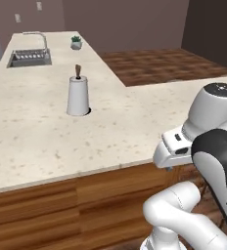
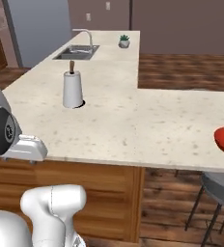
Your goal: Pick up the bowls from the cabinet and place each bowl in front of a stool on the dining counter.
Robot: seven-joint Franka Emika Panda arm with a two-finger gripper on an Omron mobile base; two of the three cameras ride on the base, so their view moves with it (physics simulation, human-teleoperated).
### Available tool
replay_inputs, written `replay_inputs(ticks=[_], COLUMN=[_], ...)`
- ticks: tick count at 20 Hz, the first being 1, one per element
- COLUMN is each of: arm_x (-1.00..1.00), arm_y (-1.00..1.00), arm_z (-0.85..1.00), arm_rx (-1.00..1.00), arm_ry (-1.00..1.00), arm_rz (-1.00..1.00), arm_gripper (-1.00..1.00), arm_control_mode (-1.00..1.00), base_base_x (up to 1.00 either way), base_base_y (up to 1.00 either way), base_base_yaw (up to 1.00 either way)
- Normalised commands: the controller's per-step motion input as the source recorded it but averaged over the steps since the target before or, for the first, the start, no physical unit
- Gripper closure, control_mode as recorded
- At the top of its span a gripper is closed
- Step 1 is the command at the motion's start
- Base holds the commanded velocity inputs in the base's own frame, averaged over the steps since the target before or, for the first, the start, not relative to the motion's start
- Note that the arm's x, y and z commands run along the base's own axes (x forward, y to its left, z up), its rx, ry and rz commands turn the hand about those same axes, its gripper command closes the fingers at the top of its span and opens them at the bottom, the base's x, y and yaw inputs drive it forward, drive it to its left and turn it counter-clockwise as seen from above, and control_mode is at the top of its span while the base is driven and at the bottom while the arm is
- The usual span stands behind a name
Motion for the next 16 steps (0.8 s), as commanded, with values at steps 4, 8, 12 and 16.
replay_inputs(ticks=[4,8,12,16], arm_x=[0.00,0.00,0.00,0.00], arm_y=[0.00,0.00,0.00,0.00], arm_z=[0.00,0.00,0.00,0.00], arm_rx=[0.00,0.00,0.00,0.00], arm_ry=[0.00,0.00,0.00,0.00], arm_rz=[0.00,0.00,0.00,0.00], arm_gripper=[-1.00,-1.00,-1.00,-1.00], arm_control_mode=[1.00,1.00,1.00,1.00], base_base_x=[-0.43,-0.15,-0.01,0.00], base_base_y=[1.00,1.00,1.00,1.00], base_base_yaw=[0.12,0.08,0.04,0.13])
